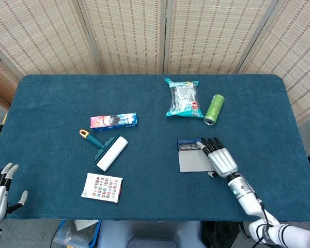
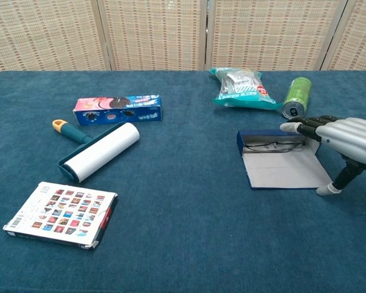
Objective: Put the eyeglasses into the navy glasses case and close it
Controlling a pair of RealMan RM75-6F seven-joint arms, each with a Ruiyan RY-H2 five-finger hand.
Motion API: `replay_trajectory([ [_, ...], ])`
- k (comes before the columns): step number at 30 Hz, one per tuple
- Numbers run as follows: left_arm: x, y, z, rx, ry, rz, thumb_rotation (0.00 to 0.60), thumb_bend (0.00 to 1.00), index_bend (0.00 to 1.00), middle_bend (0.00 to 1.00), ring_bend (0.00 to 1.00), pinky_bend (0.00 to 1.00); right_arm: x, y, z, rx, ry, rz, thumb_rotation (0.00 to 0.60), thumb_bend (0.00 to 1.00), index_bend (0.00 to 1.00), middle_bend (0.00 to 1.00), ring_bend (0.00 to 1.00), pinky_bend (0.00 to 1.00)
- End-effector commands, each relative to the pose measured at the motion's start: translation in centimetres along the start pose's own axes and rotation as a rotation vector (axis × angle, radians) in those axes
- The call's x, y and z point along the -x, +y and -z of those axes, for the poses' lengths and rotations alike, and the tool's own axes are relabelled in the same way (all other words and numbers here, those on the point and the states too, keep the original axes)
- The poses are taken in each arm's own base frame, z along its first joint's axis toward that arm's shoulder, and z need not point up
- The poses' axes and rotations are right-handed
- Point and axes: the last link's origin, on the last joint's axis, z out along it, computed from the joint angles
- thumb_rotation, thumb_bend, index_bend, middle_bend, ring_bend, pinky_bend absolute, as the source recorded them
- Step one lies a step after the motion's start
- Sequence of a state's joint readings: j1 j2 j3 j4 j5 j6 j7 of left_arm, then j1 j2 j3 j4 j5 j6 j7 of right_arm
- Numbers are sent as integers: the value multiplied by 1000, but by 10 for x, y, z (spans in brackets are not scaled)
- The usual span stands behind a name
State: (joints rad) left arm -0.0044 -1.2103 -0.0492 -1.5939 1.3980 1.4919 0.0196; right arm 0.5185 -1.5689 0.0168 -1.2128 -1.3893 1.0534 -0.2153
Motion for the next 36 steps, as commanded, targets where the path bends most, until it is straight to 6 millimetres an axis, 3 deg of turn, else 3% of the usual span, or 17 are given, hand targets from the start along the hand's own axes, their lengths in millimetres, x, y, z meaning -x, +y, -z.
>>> replay_trajectory([
  [1,0,0,0,0,1,0,600,355,95,53,67,1,0,0,-2,2,0,3,600,63,0,0,0,25],
  [9,0,-2,1,-5,1,2,600,355,95,53,67,1,3,0,-7,7,1,5,600,64,0,0,0,25],
  [16,0,-3,2,-9,2,3,600,355,95,53,67,1,3,0,-10,5,18,-3,600,214,0,0,0,25],
  [22,0,-5,2,-13,3,4,600,355,95,53,67,1,-3,-1,-15,4,41,-16,600,262,0,0,0,25],
  [36,2,-6,1,-15,-3,6,600,355,95,53,67,1,-25,-6,-38,5,100,-29,600,264,0,0,0,25],
])
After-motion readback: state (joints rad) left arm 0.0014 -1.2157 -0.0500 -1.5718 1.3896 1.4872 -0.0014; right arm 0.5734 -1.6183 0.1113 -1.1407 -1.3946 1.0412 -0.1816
